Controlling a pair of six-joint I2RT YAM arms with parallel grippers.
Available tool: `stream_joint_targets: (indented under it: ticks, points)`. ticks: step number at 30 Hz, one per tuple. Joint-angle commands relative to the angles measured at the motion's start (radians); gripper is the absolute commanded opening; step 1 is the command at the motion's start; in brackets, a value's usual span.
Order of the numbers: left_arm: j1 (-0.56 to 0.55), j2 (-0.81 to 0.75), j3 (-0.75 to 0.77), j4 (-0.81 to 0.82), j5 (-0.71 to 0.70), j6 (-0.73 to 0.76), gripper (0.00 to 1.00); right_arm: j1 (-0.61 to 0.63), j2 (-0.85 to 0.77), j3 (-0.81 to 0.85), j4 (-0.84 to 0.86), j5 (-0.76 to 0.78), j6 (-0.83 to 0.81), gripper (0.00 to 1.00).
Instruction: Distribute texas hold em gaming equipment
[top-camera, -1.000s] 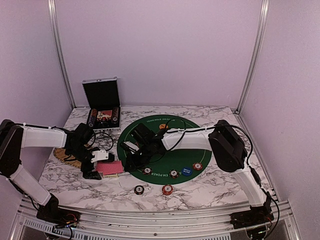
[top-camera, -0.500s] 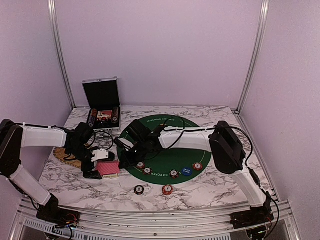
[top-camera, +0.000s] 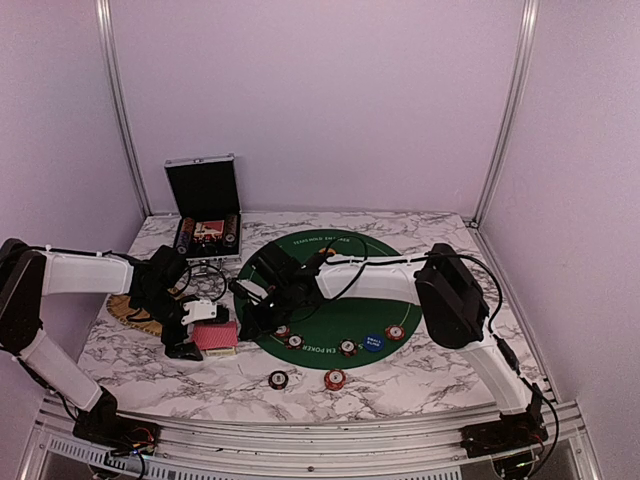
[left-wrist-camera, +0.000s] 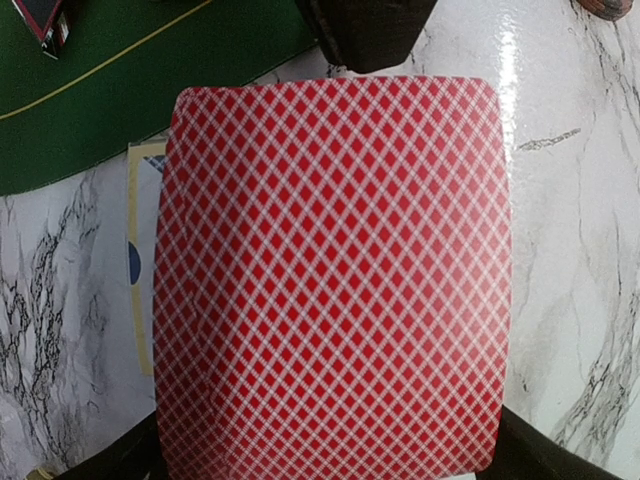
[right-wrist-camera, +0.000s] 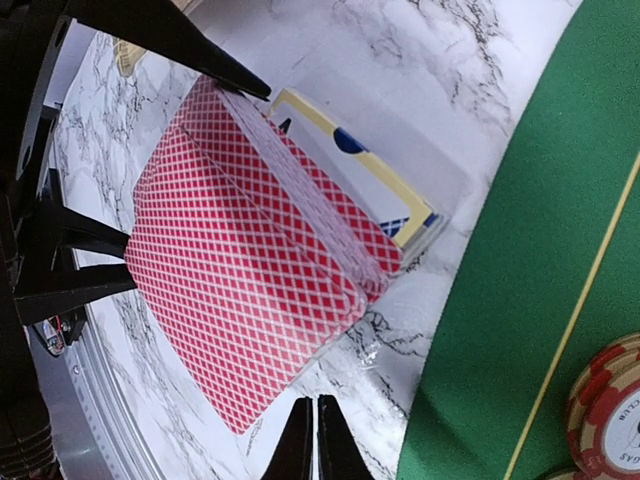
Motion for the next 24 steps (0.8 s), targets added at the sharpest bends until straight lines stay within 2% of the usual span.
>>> stream_joint_targets:
  ticks: [1, 17, 24]
  points:
    - [-0.004, -0.011, 0.038, -0.035, 0.024, -0.003, 0.99, 0.011, 0.025, 0.058, -0.012, -0.006, -0.012, 0.03]
    - [-0.011, 0.034, 0.059, -0.038, 0.008, 0.011, 0.99, 0.009, 0.03, 0.073, -0.006, -0.027, -0.022, 0.02]
    - [-0.011, 0.03, 0.06, -0.041, -0.009, 0.033, 0.93, -0.015, -0.043, -0.068, 0.071, -0.023, 0.012, 0.01]
